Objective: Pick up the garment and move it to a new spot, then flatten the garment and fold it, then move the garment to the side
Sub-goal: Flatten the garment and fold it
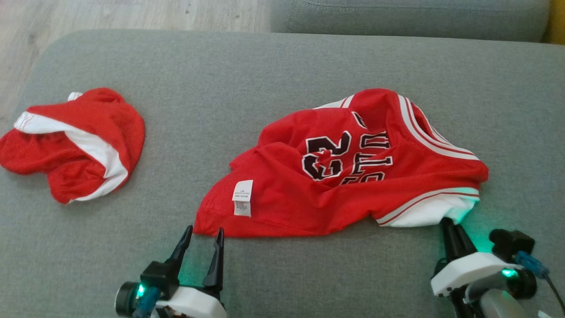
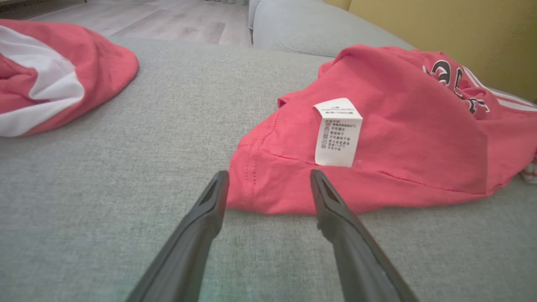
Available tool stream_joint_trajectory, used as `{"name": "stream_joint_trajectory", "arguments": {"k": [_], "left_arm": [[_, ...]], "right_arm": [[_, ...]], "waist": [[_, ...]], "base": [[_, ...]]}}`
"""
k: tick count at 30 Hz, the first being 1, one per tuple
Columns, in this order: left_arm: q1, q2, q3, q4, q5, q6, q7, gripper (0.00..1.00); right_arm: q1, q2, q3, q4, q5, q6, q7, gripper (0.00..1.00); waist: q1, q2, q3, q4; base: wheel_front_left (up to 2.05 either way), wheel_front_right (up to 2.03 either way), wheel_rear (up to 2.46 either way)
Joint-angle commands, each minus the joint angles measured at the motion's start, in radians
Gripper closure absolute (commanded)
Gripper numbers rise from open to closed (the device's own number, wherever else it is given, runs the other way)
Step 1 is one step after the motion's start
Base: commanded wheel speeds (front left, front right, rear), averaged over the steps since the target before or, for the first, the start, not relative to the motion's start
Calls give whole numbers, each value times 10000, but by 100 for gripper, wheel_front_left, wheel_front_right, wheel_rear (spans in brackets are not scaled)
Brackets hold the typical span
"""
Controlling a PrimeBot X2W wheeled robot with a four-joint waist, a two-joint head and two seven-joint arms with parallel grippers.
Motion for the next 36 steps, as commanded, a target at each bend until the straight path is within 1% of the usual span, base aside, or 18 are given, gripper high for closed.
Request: {"name": "stream_joint_trajectory", "arguments": {"k": [1, 4, 5, 11, 17, 18, 19, 22, 24, 27, 29, 32, 36], "left_arm": [[-254, 29, 424, -217, 94, -34, -82, 0], [-141, 29, 531, -156, 157, -53, -82, 0], [-88, 29, 557, -150, 166, -50, -82, 0], [222, 29, 669, -139, 150, -42, -82, 0], [455, 29, 714, -163, 95, 5, -82, 0], [470, 29, 711, -164, 89, 12, -82, 0], [481, 29, 705, -167, 82, 19, -82, 0], [458, 29, 665, -171, 77, 28, -82, 0], [414, 29, 641, -150, 92, 28, -82, 0], [333, 29, 609, -82, 149, -3, -82, 0], [275, 29, 609, -36, 192, -38, -82, 0], [216, 29, 615, 9, 235, -62, -82, 0], [213, 29, 628, 33, 257, -74, -82, 0]], "right_arm": [[-199, -25, 333, -133, 40, -9, -65, 100], [-256, -130, 402, -296, 107, -9, -98, 100], [-247, -172, 358, -530, 117, -9, -102, 100], [266, -497, 45, -2351, -41, -9, -108, 100], [650, -1045, -84, -3944, -177, -9, -109, 100], [688, -1104, -173, -4130, -224, -9, -80, 21], [712, -1127, -283, -4296, -277, -9, 1, 0], [600, -1035, -555, -4877, -509, -9, 32, 0], [417, -777, -643, -5180, -614, -9, -6, 0], [155, -413, -311, -5153, -767, -9, -36, 0], [28, -243, 43, -4901, -831, -9, -20, 0], [-40, -119, 433, -4172, -1003, -9, 328, 0], [-53, 54, 552, -3100, -1370, -9, 1085, 0]], "waist": [[-1, 0, -35, -62], [-1, 0, -192, -238], [-1, 0, -258, -308], [-1, 0, -709, -763], [-1, 0, -1007, -1129], [-1, 0, -1018, -1153], [-1, 0, -1025, -1167], [-1, 0, -960, -1163], [-1, 0, -873, -1123], [-1, 0, -753, -999], [-1, 0, -677, -895], [-1, 0, -611, -749], [-1, 0, -566, -617]], "base": [[0, 0, 0], [0, 0, 0], [0, 0, 0], [0, 0, 0], [0, 0, 0], [0, 0, 0], [0, 0, 0], [0, 0, 0], [0, 0, 0], [0, 0, 0], [0, 0, 0], [0, 0, 0], [0, 0, 0]]}}
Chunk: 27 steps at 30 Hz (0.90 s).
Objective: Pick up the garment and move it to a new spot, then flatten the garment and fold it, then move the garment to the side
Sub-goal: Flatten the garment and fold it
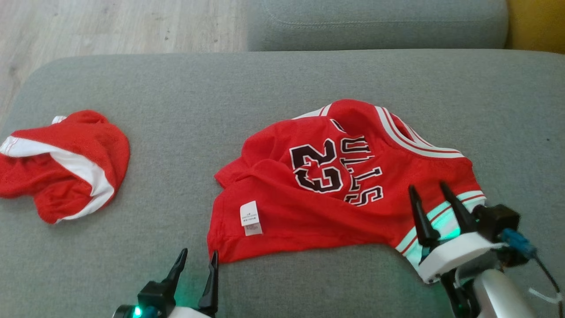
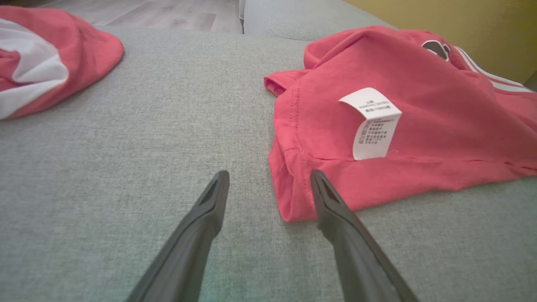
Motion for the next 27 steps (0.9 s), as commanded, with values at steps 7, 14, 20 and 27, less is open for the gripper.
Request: {"name": "stream_joint_trajectory", "arguments": {"k": [7, 14, 20, 27], "left_arm": [[-463, 24, 289, -231, 75, -69, -82, 0], [-559, 24, 136, -227, -12, -52, -82, 0], [-711, 24, -68, -210, -137, -8, -82, 0], [-884, 24, -166, -200, -147, 1, -82, 0]], "right_arm": [[-888, 523, -385, 956, -983, -9, 1313, 0], [-1580, 776, -773, 1909, -1723, -9, 2815, 0], [-2087, 822, -779, 2649, -1992, -9, 4006, 100], [-3123, 825, -818, 3184, -1746, -9, 3200, 100]], "waist": [[0, 0, 148, 216], [0, 0, 299, 384], [0, 0, 394, 689], [0, 0, 479, 1037]], "base": [[0, 0, 0], [0, 0, 0], [0, 0, 0], [0, 0, 0]]}}
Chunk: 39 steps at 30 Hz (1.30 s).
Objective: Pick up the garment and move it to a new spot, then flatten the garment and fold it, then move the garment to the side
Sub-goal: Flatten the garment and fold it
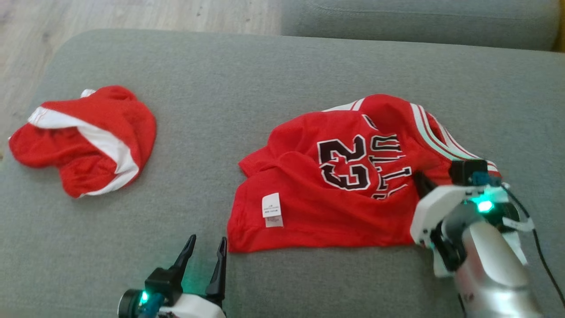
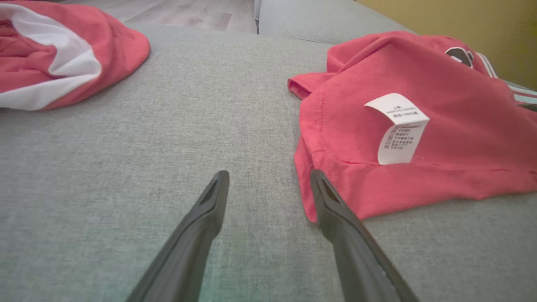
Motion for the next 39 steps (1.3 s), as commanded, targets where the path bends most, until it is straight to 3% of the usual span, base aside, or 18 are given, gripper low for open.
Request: {"name": "stream_joint_trajectory", "arguments": {"k": [1, 6, 7, 8, 13, 17, 20, 24, 39], "left_arm": [[-424, 28, 228, -225, -15, 60, -82, 0], [-535, 28, 246, -154, 10, 66, -82, 0], [-553, 28, 262, -143, 17, 69, -82, 0], [-567, 28, 288, -125, 27, 72, -82, 0], [-568, 28, 610, -133, 120, 143, -82, 0], [-396, 34, 1081, -302, 395, 284, -82, 0], [-68, 79, 1592, -724, 789, 532, -82, 0], [390, 136, 1945, -1163, 1147, 624, -82, 0], [1015, 67, 2137, -1588, 1488, 393, -82, 0]], "right_arm": [[-694, 135, 328, -157, 224, -9, -389, 100], [-1625, 136, 558, 595, 538, -9, -1972, 100], [-1781, 136, 567, 818, 491, -9, -2209, 58], [-1905, 136, 625, 1079, 435, -9, -2321, 0], [-2137, 136, 833, 1690, 482, -9, -3524, 0], [-1623, 136, 698, 1403, 375, -9, -4253, 0], [-501, 137, 555, 136, 226, -9, -4333, 0], [744, 137, 142, -680, -118, -9, -4337, 0], [2087, 137, 141, -1285, 25, -9, -4339, 0]], "waist": [[-1, 0, 13, 82], [-1, 0, -56, 178], [-1, 0, -85, 174], [-1, 0, -127, 157], [-1, 0, -448, -101], [-1, 0, -787, -475], [-1, 0, -1023, -911], [-1, 0, -1191, -1247], [-1, 0, -1373, -1483]], "base": [[0, 0, 0], [0, 0, 0], [0, 0, 0], [0, 0, 0], [0, 0, 0], [0, 0, 0], [0, 0, 0], [0, 0, 0], [0, 0, 0]]}}
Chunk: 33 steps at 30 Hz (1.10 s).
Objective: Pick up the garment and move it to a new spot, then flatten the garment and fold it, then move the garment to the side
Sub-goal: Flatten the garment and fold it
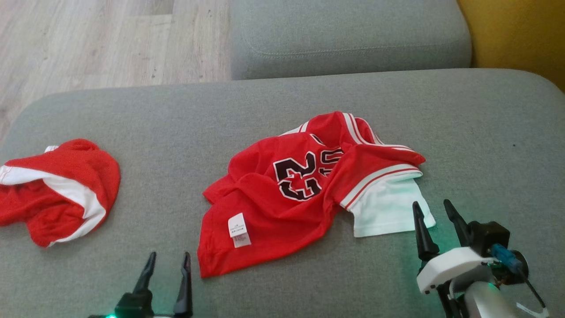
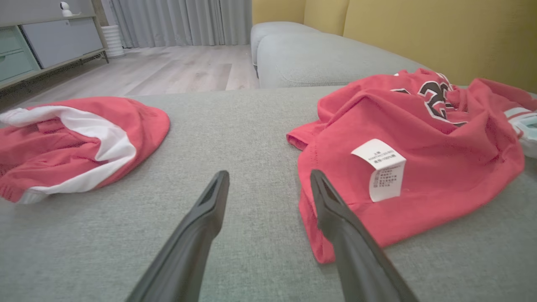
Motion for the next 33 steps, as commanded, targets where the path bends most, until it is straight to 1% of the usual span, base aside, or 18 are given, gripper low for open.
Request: {"name": "stream_joint_trajectory", "arguments": {"k": [1, 6, 11, 16, 22, 27, 31, 32, 33], "left_arm": [[-382, 19, 208, -202, -53, -130, -82, 0], [-681, -3, -156, 145, -392, -579, -82, 0], [-1172, -10, -590, 699, -1186, -880, -82, 0], [-1517, -12, -858, 1358, -1748, -943, -82, 0], [-1801, 7, -1442, 1896, -2508, -950, -82, 0], [-2067, 123, -1720, 1924, -2966, -951, -82, 0], [-2113, 207, -1784, 1789, -3076, -951, -82, 0], [-2108, 235, -1834, 1780, -3116, -951, -82, 21], [-2102, 265, -1877, 1773, -3154, -952, -82, 56]], "right_arm": [[-184, 24, 283, -359, 60, -9, -134, 0], [-241, 24, 386, -259, 132, -9, -135, 0], [-417, 24, 421, -267, 101, -9, -135, 0], [-496, 24, 356, -270, 21, -9, -135, 0], [-567, 24, 326, -286, 33, -9, -135, 0], [-616, 24, 313, -313, 63, -9, -135, 0], [-623, 24, 302, -270, 132, -9, -135, 0], [-630, 24, 290, -256, 148, -9, -135, 0], [-637, 24, 263, -234, 160, -9, -135, 0]], "waist": [[1, -1, 51, 8], [1, -1, 299, -41], [1, -1, 762, -235], [1, -1, 996, -409], [1, -1, 1163, -501], [1, -1, 1288, -495], [1, -1, 1342, -487], [1, -1, 1360, -485], [1, -1, 1375, -483]], "base": [[0, 0, 0], [0, 0, 0], [0, 0, 0], [0, 0, 0], [0, 0, 0], [0, 0, 0], [0, 0, 0], [0, 0, 0], [0, 0, 0]]}}
